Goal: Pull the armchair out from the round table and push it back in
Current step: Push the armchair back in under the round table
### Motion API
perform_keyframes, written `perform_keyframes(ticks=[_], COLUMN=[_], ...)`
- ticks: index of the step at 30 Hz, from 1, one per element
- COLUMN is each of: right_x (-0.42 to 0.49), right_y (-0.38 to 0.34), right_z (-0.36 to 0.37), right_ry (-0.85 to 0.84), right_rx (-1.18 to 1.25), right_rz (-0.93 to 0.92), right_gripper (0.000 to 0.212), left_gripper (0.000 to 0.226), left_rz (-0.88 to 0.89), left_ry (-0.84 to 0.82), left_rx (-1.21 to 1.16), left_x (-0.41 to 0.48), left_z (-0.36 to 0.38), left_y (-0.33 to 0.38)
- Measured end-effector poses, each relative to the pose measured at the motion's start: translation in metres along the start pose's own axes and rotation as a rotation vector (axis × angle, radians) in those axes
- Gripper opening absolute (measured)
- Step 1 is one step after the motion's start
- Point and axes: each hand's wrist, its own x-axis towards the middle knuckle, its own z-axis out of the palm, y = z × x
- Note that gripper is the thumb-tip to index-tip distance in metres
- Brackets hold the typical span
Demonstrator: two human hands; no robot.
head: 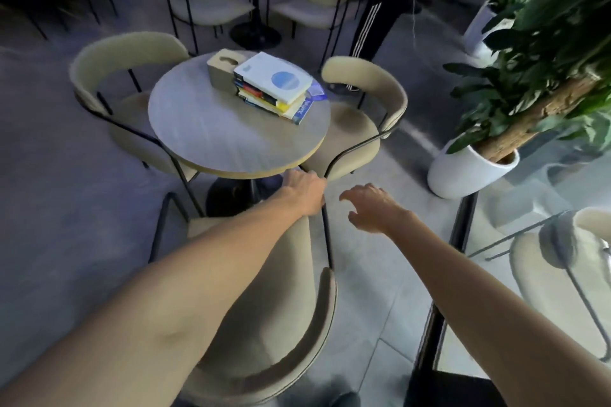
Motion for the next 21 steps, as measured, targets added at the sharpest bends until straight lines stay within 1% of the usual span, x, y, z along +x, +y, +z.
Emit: perform_keyframes(ticks=[4,8,11,16,21], right_x=[0.019,0.029,0.047,0.106,0.183], right_y=[0.069,0.149,0.204,0.275,0.323], right_z=[-0.001,-0.005,-0.017,-0.043,-0.072], right_ry=[0.019,-0.03,-0.018,0.052,0.05], right_rx=[-0.052,-0.091,-0.094,-0.15,-0.243], right_rz=[-0.079,-0.14,-0.159,-0.206,-0.28], right_gripper=[0.051,0.053,0.055,0.053,0.054], left_gripper=[0.032,0.034,0.036,0.035,0.033], left_rz=[-0.096,-0.188,-0.224,-0.295,-0.364], left_ry=[-0.006,-0.033,-0.031,0.028,0.025], left_rx=[-0.023,-0.051,-0.078,-0.084,-0.103], left_x=[0.05,0.096,0.133,0.203,0.284], left_z=[-0.012,-0.023,-0.034,-0.062,-0.081], left_y=[0.041,0.086,0.112,0.127,0.119])
